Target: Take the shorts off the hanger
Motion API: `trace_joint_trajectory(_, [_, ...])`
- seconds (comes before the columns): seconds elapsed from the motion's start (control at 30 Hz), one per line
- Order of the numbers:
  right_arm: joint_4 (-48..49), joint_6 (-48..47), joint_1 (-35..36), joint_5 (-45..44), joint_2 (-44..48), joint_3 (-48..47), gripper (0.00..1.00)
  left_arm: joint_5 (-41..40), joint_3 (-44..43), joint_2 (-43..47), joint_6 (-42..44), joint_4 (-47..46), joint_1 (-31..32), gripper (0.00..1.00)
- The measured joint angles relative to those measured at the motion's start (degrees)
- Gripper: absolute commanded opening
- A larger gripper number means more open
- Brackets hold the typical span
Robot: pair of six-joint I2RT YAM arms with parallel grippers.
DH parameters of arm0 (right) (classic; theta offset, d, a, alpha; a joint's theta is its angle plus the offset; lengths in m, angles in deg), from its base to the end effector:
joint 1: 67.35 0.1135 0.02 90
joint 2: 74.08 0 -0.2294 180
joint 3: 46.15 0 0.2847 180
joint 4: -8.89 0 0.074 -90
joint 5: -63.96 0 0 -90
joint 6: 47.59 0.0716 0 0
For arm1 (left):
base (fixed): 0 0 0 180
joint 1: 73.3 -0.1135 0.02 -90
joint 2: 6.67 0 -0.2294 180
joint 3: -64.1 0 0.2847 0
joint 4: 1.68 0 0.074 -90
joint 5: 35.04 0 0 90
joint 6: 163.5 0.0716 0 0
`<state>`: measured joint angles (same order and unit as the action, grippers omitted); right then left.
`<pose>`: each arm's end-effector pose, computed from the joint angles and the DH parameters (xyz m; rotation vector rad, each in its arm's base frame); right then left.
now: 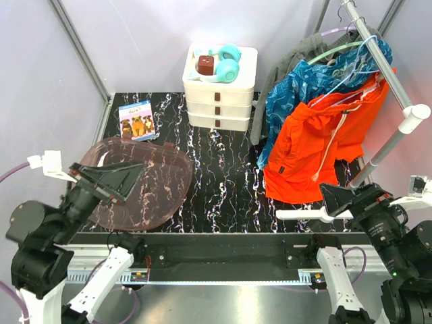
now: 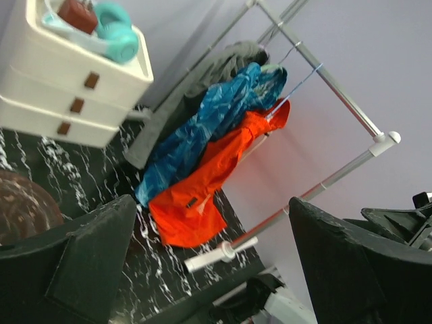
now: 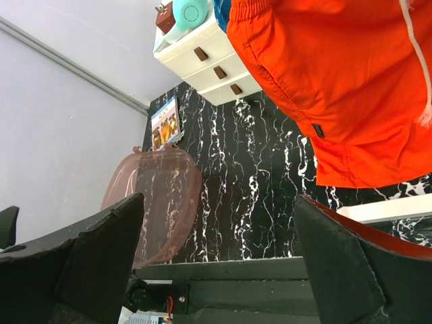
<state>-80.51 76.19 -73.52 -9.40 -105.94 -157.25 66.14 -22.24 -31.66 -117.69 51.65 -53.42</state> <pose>0.0208 0.0184 0.4891 0.4003 1.7340 0.6035 0.0812 -0.0441 0.4804 -0.1518 1.5135 -1.0481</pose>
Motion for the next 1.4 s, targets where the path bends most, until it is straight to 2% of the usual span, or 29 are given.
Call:
trace_joint_trajectory(0.53, [-0.72, -5.29, 0.15, -1.09, -3.26, -6.64, 1.00, 3.69, 3.06, -0.17, -5.55, -0.98, 0.00, 0.99])
trace_joint_trajectory(0.63, [-0.90, -5.46, 0.33, -0.98, -4.39, -7.39, 1.00, 5.49, 3.08, -1.07, -5.07, -2.36, 0.00, 0.92])
trace_joint_trajectory(0.77, [-1.05, -4.81, 2.08, -0.72, -6.01, -8.98, 1.00, 9.62, 3.06, -4.92, -4.07, -6.43, 0.00, 0.88])
trace_joint_trajectory(0.93, [-1.11, -1.81, 8.20, -0.90, -6.71, -11.06, 1.00, 13.05, 2.89, -13.68, -3.32, -13.11, 1.05, 0.87])
trace_joint_trajectory(1.03, [-1.11, -0.02, 11.13, -1.77, -6.69, -11.67, 1.00, 12.07, 1.33, -19.50, -1.38, -15.02, 6.95, 0.87])
trace_joint_trajectory(1.07, [-1.11, 0.50, 11.87, -2.38, -6.69, -11.82, 1.00, 9.88, -0.44, -22.93, 0.39, -15.54, 12.68, 0.87])
trace_joint_trajectory(1.23, [-1.16, 1.51, 13.33, -5.03, -6.71, -13.16, 1.00, 2.97, -11.65, -37.05, 8.98, -16.37, 29.97, 0.86])
trace_joint_trajectory(1.4, [-1.11, 1.68, 14.56, -6.21, -6.73, -14.19, 1.00, -1.57, -25.49, -53.24, 19.06, -16.61, 37.13, 0.86])
